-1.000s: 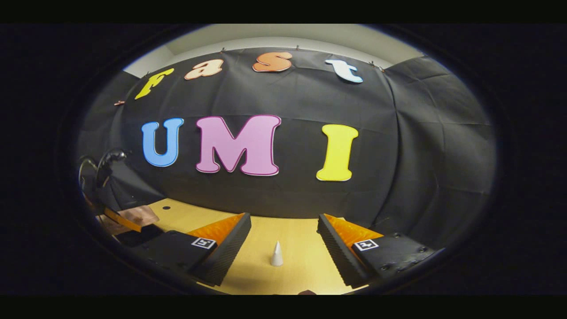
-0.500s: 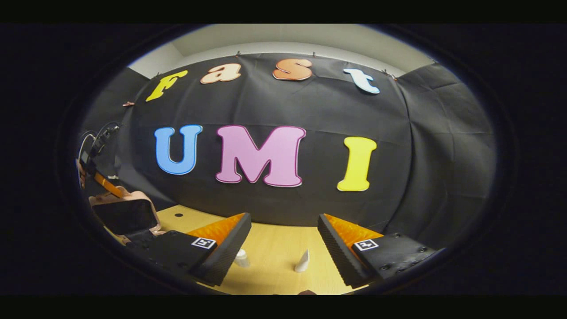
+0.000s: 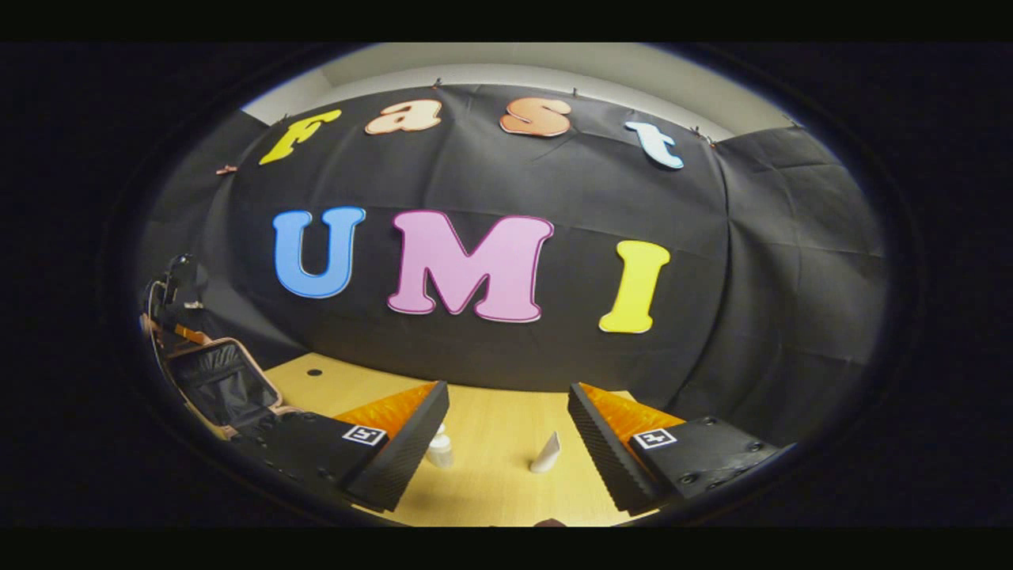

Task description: First open the suitcase, pack the skin care products into it, and then close the suitcase.

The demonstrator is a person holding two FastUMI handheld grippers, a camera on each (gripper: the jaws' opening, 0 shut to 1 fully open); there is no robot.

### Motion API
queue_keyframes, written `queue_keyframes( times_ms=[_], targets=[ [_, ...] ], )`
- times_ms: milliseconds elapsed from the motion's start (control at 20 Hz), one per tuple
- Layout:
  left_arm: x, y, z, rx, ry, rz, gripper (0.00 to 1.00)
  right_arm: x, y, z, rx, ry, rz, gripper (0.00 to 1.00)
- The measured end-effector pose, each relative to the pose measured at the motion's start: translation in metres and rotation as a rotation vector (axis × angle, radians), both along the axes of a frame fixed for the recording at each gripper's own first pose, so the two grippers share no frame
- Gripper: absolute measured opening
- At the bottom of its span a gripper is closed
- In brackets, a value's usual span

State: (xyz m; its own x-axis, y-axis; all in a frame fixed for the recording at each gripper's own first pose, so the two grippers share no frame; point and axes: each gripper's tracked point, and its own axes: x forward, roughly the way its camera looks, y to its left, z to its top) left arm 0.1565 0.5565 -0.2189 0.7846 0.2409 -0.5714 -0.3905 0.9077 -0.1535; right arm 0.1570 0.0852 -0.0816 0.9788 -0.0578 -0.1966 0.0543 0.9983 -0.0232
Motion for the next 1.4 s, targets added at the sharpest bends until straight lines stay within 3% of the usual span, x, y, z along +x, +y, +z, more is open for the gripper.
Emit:
queue_keyframes(
  times_ms=[150,300,400,450,500,550,650,700,800,850,900,1050,1150,1400],
  targets=[
    [-0.011,0.040,-0.067,-0.231,0.007,0.067,0.11,-0.003,0.014,-0.003,0.000,0.031,-0.026,0.96],
    [-0.019,0.048,-0.122,-0.413,0.015,0.097,0.11,-0.001,0.036,-0.017,0.004,0.096,-0.014,0.96],
    [-0.014,0.057,-0.114,-0.509,-0.102,0.111,0.15,0.005,0.047,-0.017,0.008,0.106,-0.006,0.97],
    [-0.019,0.063,-0.114,-0.510,-0.100,0.119,0.17,0.006,0.051,-0.018,0.014,0.106,-0.005,0.96],
    [-0.029,0.085,-0.131,-0.428,-0.058,0.191,0.32,0.010,0.056,-0.019,0.018,0.106,-0.003,0.94],
    [-0.038,0.084,-0.125,-0.474,-0.052,0.218,0.58,0.012,0.059,-0.022,0.018,0.114,-0.001,0.97],
    [-0.037,0.092,-0.118,-0.451,-0.075,0.249,0.61,0.016,0.067,-0.022,0.018,0.110,0.020,0.97],
    [-0.039,0.095,-0.108,-0.396,-0.093,0.241,0.64,0.017,0.068,-0.023,0.008,0.107,0.024,0.93],
    [-0.049,0.095,-0.088,-0.217,-0.073,0.206,0.71,0.021,0.061,-0.026,0.002,0.106,0.023,0.96],
    [-0.046,0.088,-0.076,-0.143,-0.059,0.181,1.00,0.022,0.056,-0.027,0.008,0.107,0.017,0.96],
    [-0.044,0.071,-0.058,-0.094,-0.055,0.133,0.95,0.022,0.049,-0.028,0.010,0.100,0.005,0.97],
    [-0.028,-0.010,-0.008,0.009,-0.083,-0.031,0.97,0.023,0.025,-0.034,0.016,0.094,-0.028,0.96],
    [-0.016,-0.094,0.020,0.026,-0.114,-0.157,0.97,0.022,0.007,-0.042,0.016,0.100,-0.045,0.96],
    [0.022,-0.315,0.053,0.056,-0.195,-0.382,0.97,0.016,-0.033,-0.058,0.030,0.107,-0.064,0.97]
  ],
)
